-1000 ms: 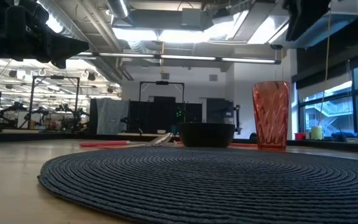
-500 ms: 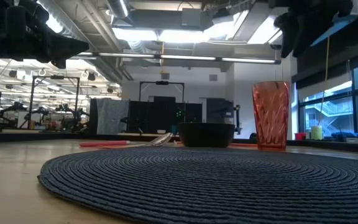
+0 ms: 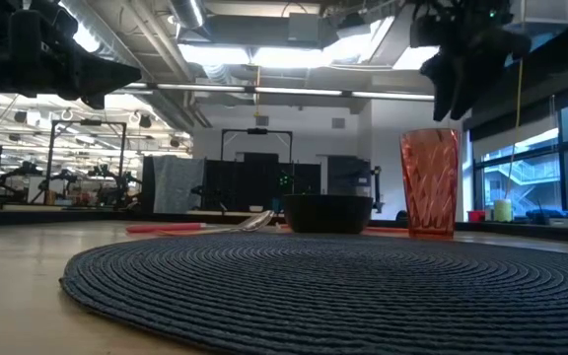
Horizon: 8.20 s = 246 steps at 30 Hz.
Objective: Pick & Place Utensil
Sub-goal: Put the cup on the mat, then put the bowl in the center of the mat
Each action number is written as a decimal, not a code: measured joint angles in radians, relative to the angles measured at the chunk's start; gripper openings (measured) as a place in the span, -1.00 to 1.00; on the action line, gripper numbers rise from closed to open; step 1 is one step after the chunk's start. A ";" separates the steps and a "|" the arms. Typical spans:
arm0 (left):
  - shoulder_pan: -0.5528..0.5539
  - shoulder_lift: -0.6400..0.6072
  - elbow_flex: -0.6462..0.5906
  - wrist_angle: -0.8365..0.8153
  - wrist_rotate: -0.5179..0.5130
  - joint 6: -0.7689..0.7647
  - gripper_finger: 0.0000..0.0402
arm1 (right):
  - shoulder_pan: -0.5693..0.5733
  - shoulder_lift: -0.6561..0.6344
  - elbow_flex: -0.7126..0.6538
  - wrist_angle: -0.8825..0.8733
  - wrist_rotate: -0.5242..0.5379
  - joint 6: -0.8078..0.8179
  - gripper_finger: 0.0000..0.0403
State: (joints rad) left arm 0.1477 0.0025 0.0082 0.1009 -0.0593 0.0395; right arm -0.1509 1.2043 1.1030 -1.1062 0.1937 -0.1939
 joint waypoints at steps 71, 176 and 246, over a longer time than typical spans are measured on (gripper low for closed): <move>0.000 0.000 0.000 -0.008 0.008 -0.018 -0.97 | 0.424 0.328 0.149 -0.009 -0.180 0.254 -0.92; -0.001 0.000 0.000 0.039 0.002 -0.150 -0.97 | 0.295 -1.090 -0.965 1.255 -0.318 0.085 -0.98; -0.002 0.085 0.011 -0.018 -0.339 0.007 -0.97 | 0.295 -1.076 -1.096 1.400 -0.194 0.021 -0.98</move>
State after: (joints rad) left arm 0.1455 0.0879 0.0189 0.0827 -0.3987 0.0469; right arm 0.1436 0.1284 0.0067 0.2936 -0.0005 -0.1730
